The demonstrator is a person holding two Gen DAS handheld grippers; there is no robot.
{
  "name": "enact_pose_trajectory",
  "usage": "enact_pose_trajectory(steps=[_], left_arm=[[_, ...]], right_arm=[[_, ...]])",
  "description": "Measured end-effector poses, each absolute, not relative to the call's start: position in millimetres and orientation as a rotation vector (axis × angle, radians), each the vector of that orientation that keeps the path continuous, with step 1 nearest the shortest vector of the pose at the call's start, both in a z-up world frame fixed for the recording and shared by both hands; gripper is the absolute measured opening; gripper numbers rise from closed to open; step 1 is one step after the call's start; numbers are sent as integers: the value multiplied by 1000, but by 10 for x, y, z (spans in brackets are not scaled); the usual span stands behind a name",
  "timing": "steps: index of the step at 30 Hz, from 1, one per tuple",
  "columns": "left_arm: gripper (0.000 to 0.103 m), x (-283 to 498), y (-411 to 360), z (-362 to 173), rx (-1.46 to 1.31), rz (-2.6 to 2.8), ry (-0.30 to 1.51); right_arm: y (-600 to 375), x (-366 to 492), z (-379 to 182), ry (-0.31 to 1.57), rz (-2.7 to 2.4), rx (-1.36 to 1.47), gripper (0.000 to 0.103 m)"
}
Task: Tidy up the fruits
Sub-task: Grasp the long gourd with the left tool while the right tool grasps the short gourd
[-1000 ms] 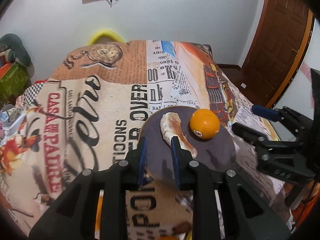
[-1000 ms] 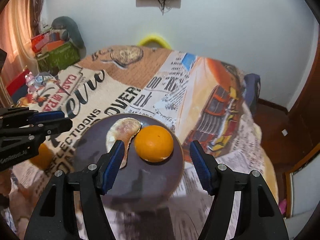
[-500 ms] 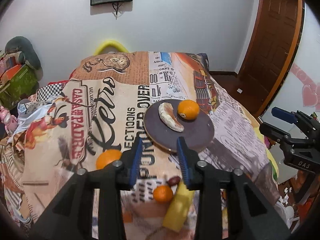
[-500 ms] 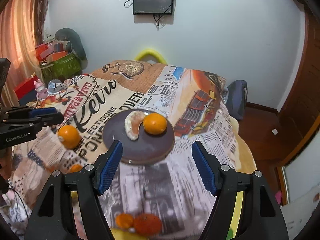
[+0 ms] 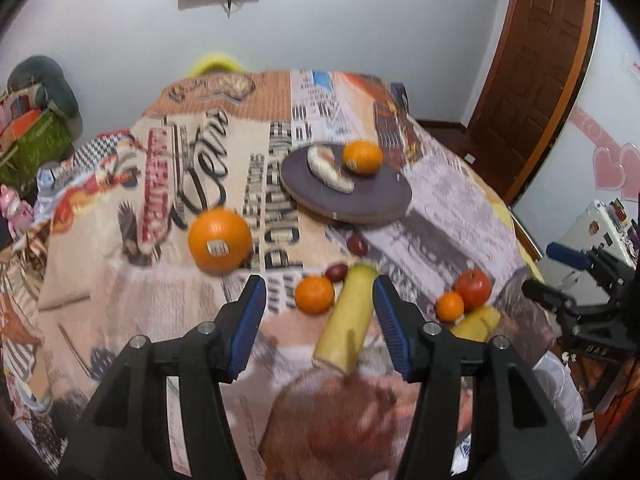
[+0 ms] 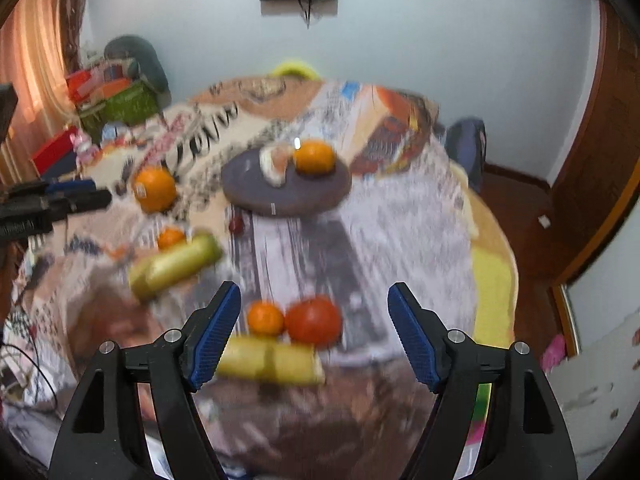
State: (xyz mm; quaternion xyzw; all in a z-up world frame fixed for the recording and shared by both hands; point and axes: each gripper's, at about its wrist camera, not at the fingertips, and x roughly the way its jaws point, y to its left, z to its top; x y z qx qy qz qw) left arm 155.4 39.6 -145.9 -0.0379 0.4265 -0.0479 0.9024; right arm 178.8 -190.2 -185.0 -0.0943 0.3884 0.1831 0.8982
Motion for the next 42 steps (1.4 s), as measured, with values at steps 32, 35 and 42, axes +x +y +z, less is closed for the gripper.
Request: enact_pose_trajectory(steps=[32, 35, 42], left_arm=[[37, 1589, 48, -2267, -70, -216, 1076], [37, 1623, 31, -2254, -67, -232, 1094], [37, 1777, 10, -2203, -72, -235, 1081]], right_arm=[[-2032, 2127, -2666, 1005, 301, -186, 72], [-2079, 2058, -2596, 1003, 346, -146, 73], [-2015, 1970, -2384, 974, 409, -57, 74]])
